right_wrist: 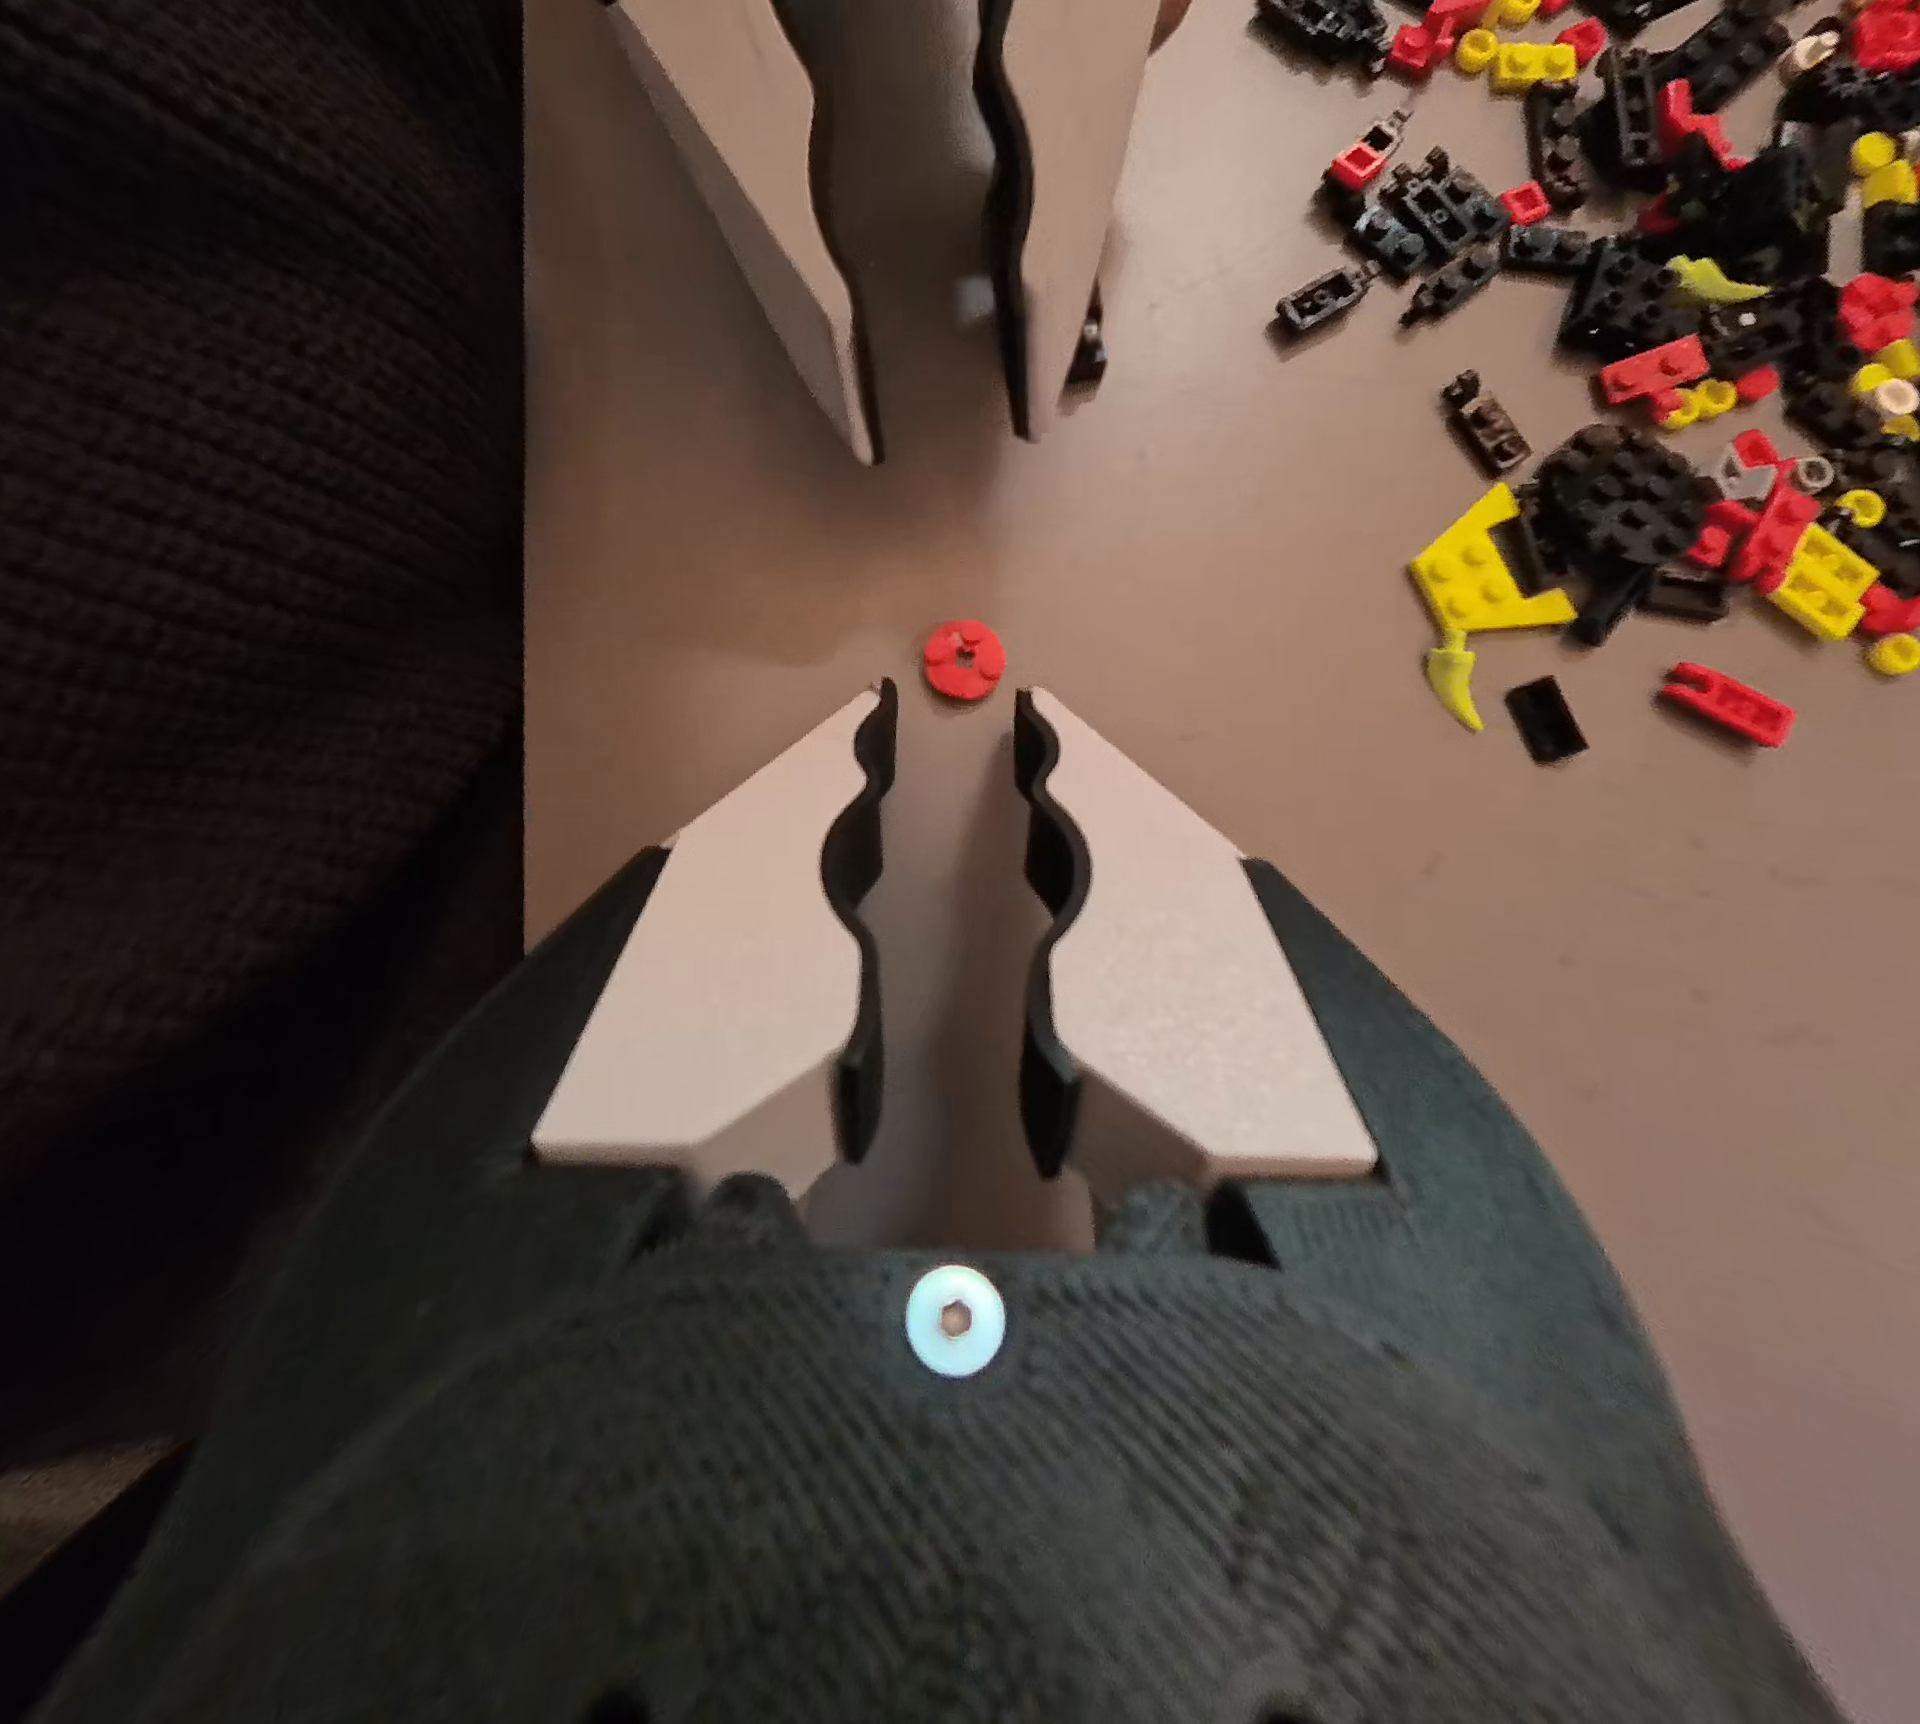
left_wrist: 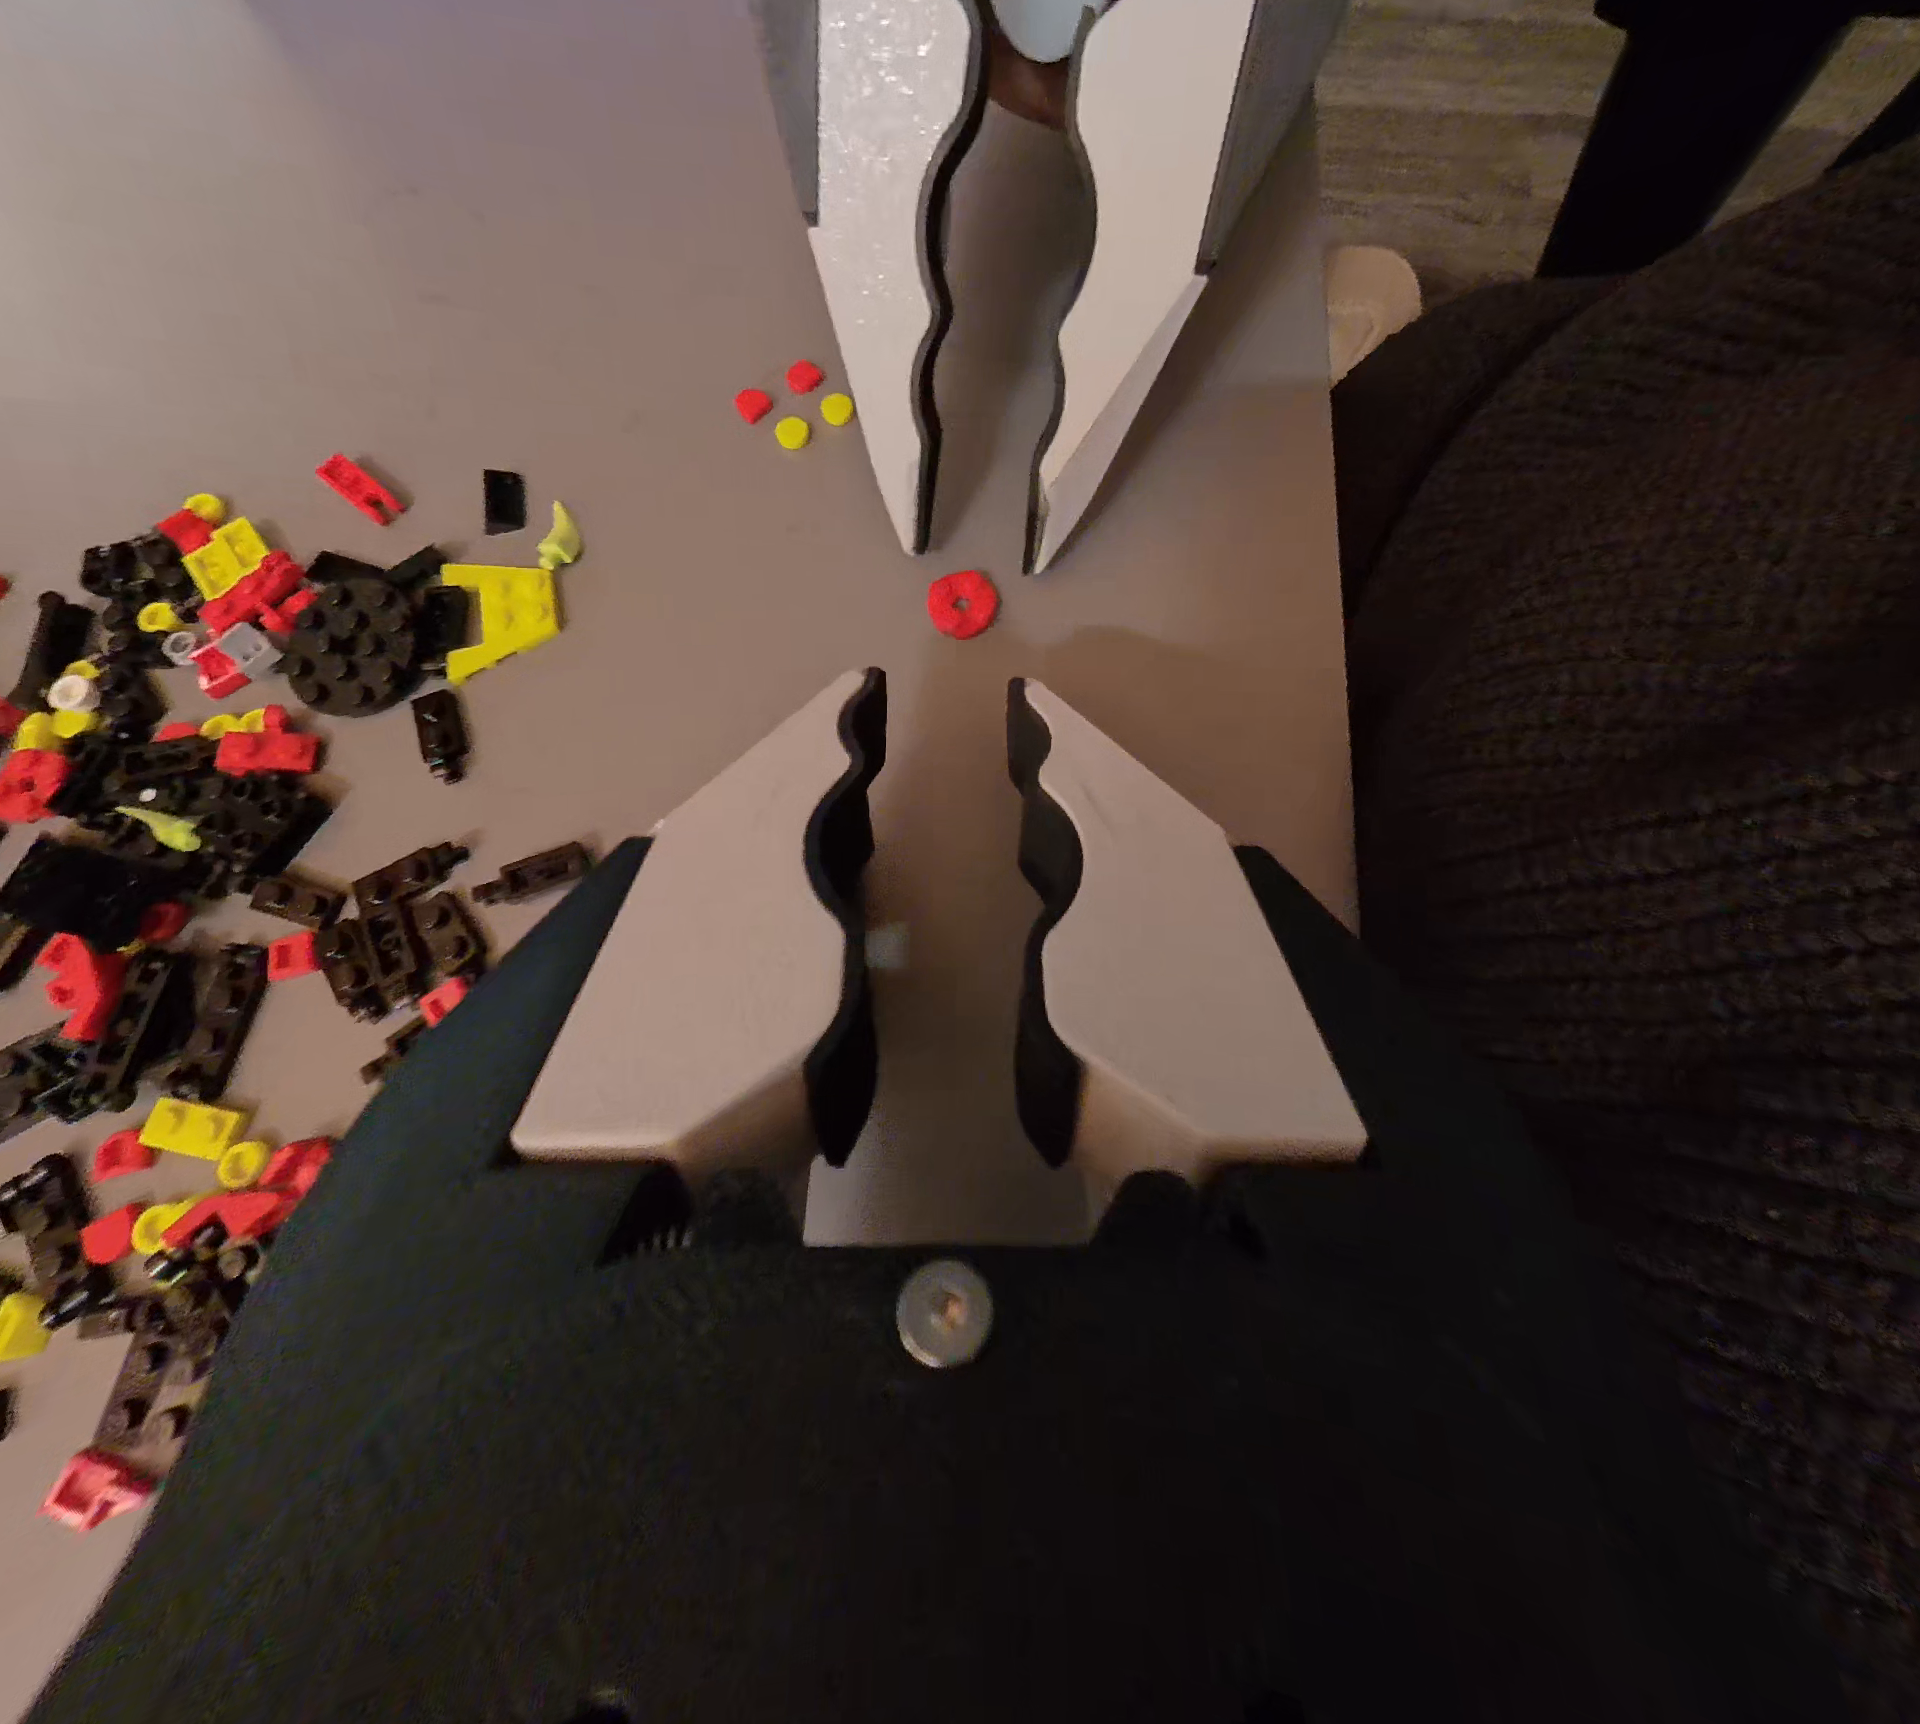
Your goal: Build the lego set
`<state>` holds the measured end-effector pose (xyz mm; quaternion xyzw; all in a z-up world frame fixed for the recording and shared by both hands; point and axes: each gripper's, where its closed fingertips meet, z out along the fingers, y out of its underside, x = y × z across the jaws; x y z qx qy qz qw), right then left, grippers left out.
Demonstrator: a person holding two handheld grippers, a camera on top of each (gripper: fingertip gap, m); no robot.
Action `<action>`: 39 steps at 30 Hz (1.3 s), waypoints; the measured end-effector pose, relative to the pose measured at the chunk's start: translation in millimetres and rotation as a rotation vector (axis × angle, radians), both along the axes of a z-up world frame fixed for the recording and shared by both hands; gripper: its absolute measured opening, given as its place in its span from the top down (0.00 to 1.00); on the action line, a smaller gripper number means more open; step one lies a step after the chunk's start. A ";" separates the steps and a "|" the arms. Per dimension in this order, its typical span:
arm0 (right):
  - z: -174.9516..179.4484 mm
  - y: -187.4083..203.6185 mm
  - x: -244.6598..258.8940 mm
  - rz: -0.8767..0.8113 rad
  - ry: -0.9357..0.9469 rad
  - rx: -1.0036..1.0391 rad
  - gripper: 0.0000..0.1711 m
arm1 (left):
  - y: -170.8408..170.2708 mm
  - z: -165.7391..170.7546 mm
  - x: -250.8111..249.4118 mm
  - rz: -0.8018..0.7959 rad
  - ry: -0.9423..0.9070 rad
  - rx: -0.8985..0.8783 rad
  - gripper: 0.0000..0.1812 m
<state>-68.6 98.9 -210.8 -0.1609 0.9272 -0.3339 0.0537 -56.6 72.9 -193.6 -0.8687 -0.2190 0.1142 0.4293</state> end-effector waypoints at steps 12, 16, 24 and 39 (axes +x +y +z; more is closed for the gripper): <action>-4.9 -8.4 6.3 0.015 -0.002 0.001 0.89 | 7.2 -12.0 7.0 -0.031 -0.021 -0.040 0.87; -5.0 -11.3 1.5 -0.029 0.001 0.003 0.91 | 6.6 -11.1 5.6 -0.025 -0.020 -0.035 0.87; -4.6 -16.5 -9.9 -0.168 -0.053 0.027 0.90 | 5.4 -11.2 3.9 -0.016 -0.019 -0.035 0.87; 8.3 -10.7 -8.0 -0.143 -0.137 -0.029 0.85 | 5.7 -5.0 1.4 0.010 -0.039 0.018 0.87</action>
